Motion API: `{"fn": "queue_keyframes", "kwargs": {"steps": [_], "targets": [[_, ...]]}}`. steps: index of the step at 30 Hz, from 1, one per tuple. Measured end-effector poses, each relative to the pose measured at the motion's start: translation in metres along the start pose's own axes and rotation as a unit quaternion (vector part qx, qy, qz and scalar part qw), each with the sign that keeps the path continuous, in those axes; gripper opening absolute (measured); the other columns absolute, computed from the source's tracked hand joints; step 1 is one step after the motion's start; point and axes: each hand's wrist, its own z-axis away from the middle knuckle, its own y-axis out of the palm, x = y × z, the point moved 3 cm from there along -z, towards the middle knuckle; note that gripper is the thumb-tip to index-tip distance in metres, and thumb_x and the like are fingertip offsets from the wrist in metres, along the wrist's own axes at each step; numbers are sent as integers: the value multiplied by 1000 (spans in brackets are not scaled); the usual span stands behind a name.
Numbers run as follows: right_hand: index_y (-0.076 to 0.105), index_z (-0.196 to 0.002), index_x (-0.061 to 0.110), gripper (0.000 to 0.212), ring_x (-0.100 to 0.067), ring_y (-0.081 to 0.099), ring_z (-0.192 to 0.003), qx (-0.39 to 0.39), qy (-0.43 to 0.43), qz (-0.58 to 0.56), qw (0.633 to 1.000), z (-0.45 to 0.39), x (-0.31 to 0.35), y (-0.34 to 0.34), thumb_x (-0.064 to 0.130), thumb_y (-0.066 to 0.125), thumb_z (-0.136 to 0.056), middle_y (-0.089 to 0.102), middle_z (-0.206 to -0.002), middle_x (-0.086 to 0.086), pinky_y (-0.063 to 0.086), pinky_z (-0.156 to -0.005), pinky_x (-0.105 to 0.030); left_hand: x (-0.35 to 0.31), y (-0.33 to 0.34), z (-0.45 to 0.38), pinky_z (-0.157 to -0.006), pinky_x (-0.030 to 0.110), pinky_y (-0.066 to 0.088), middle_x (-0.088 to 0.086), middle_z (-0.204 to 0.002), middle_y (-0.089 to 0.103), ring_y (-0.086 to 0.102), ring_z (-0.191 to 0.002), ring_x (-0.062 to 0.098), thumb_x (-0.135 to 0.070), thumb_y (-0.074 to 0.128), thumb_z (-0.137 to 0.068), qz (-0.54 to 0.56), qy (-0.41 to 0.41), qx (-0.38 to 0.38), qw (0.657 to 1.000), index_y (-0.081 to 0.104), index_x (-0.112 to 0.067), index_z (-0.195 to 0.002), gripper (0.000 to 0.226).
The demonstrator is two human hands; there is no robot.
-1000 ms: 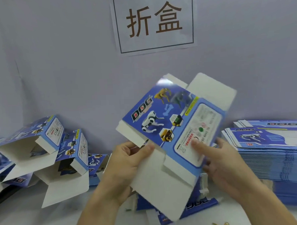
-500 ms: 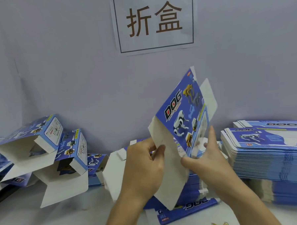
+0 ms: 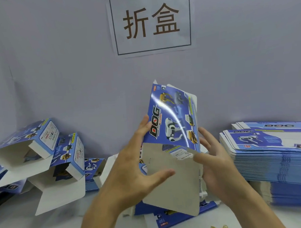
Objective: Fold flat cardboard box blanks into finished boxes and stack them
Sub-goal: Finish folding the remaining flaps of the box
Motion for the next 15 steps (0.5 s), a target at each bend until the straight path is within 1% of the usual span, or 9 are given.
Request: {"fn": "queue_keyframes", "kwargs": {"steps": [2,4,5,6,7,9,11,13,15], "targets": [[55,-137,17,65,-16,69,-110,-15,20,-55,998,4,2,2,4,64,-75,69,-125,5,59,-79,-29,-6,7,-1,-108,32,47,-37,-154,26,40,-139,-1,-71,71,-69,32,-15,-7,999,31,-46,-148,92],[68,-110,3,34,13,65,-89,-82,60,-201,974,9,5,-3,-12,68,-80,71,-95,33,49,-78,-5,-10,18,-3,-107,14,40,-36,-154,28,33,-141,-7,-84,59,-68,26,-11,-14,1000,35,-48,-145,88],[71,-97,6,27,13,65,-77,-92,63,-230,967,12,6,-5,-15,70,-81,68,-78,36,46,-68,-2,-12,22,-4,-104,5,34,-36,-153,29,28,-142,-11,-88,53,-69,18,-12,-17,1000,38,-47,-143,86],[73,-96,8,24,6,66,-77,-84,47,-218,971,12,6,-8,-10,74,-80,70,-78,31,46,-69,-4,-12,23,-5,-100,0,32,-35,-152,32,27,-141,-13,-89,49,-70,17,-18,-27,999,41,-47,-141,83],[73,-107,11,30,-3,67,-85,-64,35,-220,973,11,10,-7,2,78,-79,75,-94,21,44,-80,-7,-11,22,-5,-97,-2,33,-33,-149,37,30,-139,-14,-88,49,-71,25,-27,-44,998,45,-45,-138,80],[54,-140,6,66,-15,57,-119,2,18,-175,984,8,23,7,27,72,-80,64,-136,2,31,-104,-25,-6,16,-5,-90,1,42,-28,-142,50,44,-131,-12,-84,52,-74,44,-32,-84,995,54,-41,-132,72],[48,-145,6,56,-4,59,-124,-42,-8,-88,995,5,24,1,24,63,-94,67,-130,15,37,-109,-26,-5,14,-6,-87,11,51,-25,-132,61,56,-123,-4,-83,58,-71,77,-31,-113,990,64,-38,-120,68],[50,-140,18,61,-23,71,-109,-50,19,-54,997,1,18,6,29,71,-84,75,-116,-1,53,-97,-44,-5,16,-5,-82,27,59,-17,-123,70,66,-113,4,-79,66,-68,140,-51,-158,976,75,-37,-99,53],[51,-134,25,71,-31,74,-99,-48,37,0,998,-1,11,11,28,83,-72,75,-112,-9,59,-84,-47,-3,15,-4,-66,27,60,-8,-100,78,73,-96,9,-66,70,-76,179,-73,-240,952,77,-28,-76,38]]}}
